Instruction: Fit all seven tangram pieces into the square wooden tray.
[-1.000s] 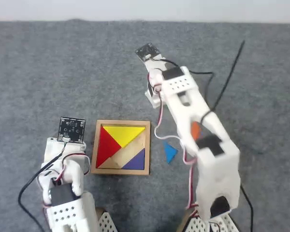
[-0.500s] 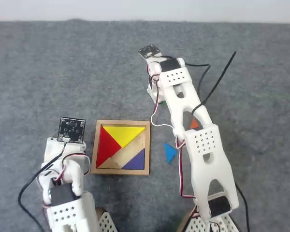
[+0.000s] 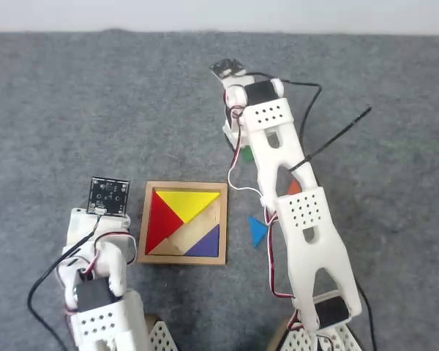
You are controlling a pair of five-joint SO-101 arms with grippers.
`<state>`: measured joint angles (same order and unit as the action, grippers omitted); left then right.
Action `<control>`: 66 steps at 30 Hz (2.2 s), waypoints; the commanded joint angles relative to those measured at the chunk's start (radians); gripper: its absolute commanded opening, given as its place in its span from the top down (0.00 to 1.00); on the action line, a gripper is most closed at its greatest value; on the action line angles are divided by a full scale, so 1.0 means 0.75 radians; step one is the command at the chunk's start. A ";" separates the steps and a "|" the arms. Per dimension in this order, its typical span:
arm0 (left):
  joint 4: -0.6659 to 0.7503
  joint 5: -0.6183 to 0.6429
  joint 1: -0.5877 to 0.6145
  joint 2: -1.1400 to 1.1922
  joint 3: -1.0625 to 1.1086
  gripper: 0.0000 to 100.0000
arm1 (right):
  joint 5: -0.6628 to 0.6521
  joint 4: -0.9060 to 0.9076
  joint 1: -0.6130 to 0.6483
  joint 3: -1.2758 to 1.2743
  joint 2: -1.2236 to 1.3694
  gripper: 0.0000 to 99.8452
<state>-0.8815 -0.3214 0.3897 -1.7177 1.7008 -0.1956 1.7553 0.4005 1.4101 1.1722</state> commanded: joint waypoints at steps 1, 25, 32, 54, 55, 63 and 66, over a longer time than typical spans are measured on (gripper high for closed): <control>-0.008 -0.014 -0.008 -0.023 -0.015 0.98 | 0.014 0.064 -0.032 0.106 -0.069 0.96; -0.008 -0.014 -0.004 -0.023 -0.015 0.98 | 0.213 -0.682 0.574 -2.179 -1.548 0.98; -0.008 -0.014 -0.004 -0.023 -0.015 0.98 | 0.280 -0.748 0.664 -2.140 -1.404 0.98; -0.008 -0.014 -0.004 -0.020 -0.015 0.98 | 0.288 -0.799 0.729 -2.038 -1.261 0.86; -0.008 -0.014 -0.004 -0.020 -0.015 0.98 | 0.286 -0.797 0.731 -2.036 -1.261 0.84; -0.008 -0.014 -0.006 -0.020 -0.015 0.98 | 0.229 -0.772 0.731 -2.029 -1.269 0.66; -0.008 -0.014 -0.006 -0.020 -0.015 0.98 | 0.223 -0.731 0.727 -2.025 -1.323 0.66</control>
<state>-0.8815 -0.3214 0.3897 -1.7177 1.7008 -0.0084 1.1738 0.9406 -0.1795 0.2363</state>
